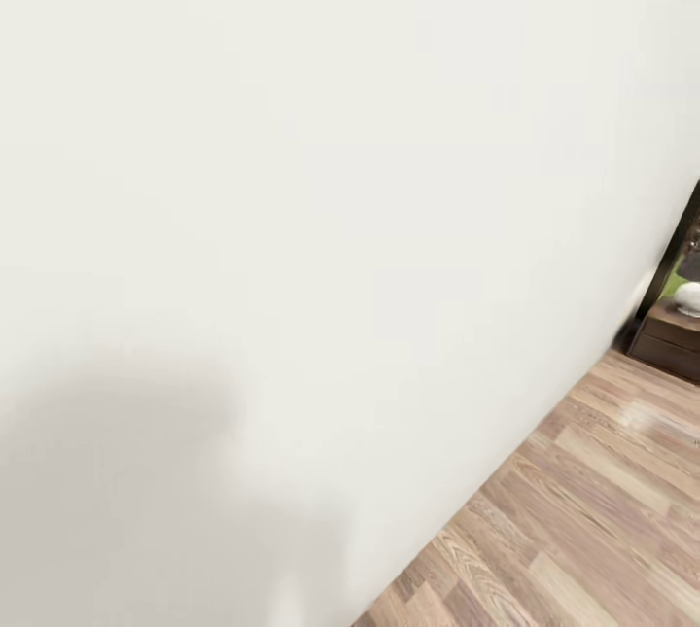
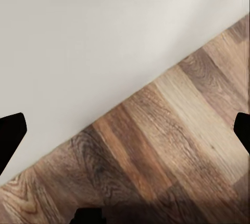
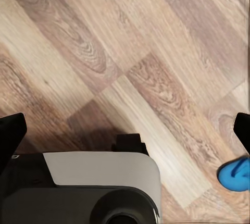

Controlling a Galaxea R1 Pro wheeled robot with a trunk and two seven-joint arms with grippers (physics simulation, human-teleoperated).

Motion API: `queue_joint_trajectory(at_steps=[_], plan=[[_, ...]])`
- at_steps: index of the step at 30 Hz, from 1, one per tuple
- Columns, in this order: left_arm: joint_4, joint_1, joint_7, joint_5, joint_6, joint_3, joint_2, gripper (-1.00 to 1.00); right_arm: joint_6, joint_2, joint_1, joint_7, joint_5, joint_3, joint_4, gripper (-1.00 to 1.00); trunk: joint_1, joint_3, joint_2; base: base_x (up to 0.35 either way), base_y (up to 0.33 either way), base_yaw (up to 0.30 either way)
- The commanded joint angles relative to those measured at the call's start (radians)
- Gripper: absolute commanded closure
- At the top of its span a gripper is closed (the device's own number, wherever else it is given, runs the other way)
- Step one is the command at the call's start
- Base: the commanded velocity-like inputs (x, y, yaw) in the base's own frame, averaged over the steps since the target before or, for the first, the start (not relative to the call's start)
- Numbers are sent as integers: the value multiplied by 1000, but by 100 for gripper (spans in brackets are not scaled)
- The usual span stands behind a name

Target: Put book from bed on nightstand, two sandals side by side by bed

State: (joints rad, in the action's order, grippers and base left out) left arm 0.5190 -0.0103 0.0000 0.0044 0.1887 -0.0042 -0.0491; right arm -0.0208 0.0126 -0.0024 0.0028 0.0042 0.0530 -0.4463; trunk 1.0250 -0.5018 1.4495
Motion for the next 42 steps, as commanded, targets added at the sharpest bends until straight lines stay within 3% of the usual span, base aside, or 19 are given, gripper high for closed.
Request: queue_joint_trajectory(at_steps=[1,42], plan=[[0,0,0,1,3,0,0,-100,-2,0,0,0,0,2,0,-100,0,0,0,0,0,-287],[0,0,0,1,3,0,0,-100,-2,0,0,0,-1,2,0,-100,0,19,0,0,0,-288]])
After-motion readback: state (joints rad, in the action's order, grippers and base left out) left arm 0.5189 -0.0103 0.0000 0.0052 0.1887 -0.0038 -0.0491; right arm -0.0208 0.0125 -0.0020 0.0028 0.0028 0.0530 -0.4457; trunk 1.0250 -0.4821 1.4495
